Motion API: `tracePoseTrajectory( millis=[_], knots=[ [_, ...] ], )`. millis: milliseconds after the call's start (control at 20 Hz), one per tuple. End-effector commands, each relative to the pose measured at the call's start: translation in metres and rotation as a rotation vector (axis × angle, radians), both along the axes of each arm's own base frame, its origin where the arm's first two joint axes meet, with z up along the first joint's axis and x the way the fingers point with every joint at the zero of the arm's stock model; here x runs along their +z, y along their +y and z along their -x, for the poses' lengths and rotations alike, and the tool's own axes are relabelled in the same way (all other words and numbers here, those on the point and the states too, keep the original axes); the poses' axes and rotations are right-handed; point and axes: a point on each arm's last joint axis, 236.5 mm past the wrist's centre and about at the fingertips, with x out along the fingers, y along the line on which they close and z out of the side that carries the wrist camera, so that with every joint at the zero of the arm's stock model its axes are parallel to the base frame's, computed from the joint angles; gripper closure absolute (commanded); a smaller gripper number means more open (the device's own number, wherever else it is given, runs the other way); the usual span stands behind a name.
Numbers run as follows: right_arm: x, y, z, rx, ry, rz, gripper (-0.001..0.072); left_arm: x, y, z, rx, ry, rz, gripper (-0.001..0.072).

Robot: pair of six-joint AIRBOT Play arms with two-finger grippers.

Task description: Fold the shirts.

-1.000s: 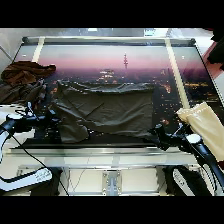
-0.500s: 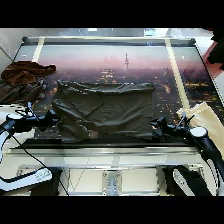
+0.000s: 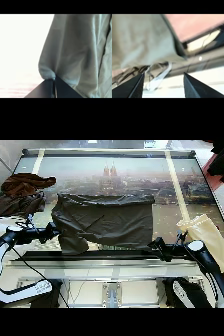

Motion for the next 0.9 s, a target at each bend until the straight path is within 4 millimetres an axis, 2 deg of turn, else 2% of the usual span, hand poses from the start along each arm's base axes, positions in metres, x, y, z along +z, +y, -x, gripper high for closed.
tracePoseTrajectory(
  millis=[0,200,350,400,450,600,650,700,800,850],
  knots=[
    [-0.020,0.007,0.011,-0.094,0.042,-0.048,0.0175,0.001,-0.001,0.000,-0.008,-0.003,0.001,0.0694],
    [-0.024,-0.003,-0.015,-0.208,-0.060,-0.037,0.0177,0.001,-0.001,0.000,-0.008,-0.002,0.001,0.0694],
    [-0.023,-0.014,-0.030,-0.270,-0.105,-0.013,0.0211,0.001,-0.001,0.000,-0.010,-0.002,0.003,0.0694],
    [-0.023,-0.015,-0.031,-0.274,-0.107,-0.011,0.0247,0.001,-0.001,0.000,-0.010,-0.002,0.002,0.0694],
    [-0.023,-0.015,-0.030,-0.273,-0.107,-0.011,0.0321,0.001,-0.001,0.000,-0.010,-0.002,0.002,0.0694],
    [-0.023,-0.018,-0.034,-0.287,-0.122,-0.004,0.0644,0.001,-0.002,0.001,-0.011,-0.001,0.004,0.0694],
    [-0.020,-0.017,-0.037,-0.284,-0.136,-0.011,0.0676,0.001,-0.002,0.001,-0.012,-0.001,0.005,0.0694],
    [-0.014,-0.013,-0.042,-0.262,-0.173,-0.025,0.0676,0.002,-0.003,0.000,-0.010,-0.003,0.013,0.0694],
    [0.012,0.000,-0.057,-0.192,-0.280,-0.082,0.0677,0.015,-0.008,-0.005,-0.046,-0.024,0.036,0.0694],
    [0.030,0.005,-0.068,-0.154,-0.349,-0.103,0.0678,0.030,-0.010,-0.012,-0.085,-0.061,0.043,0.0694]
  ],
)
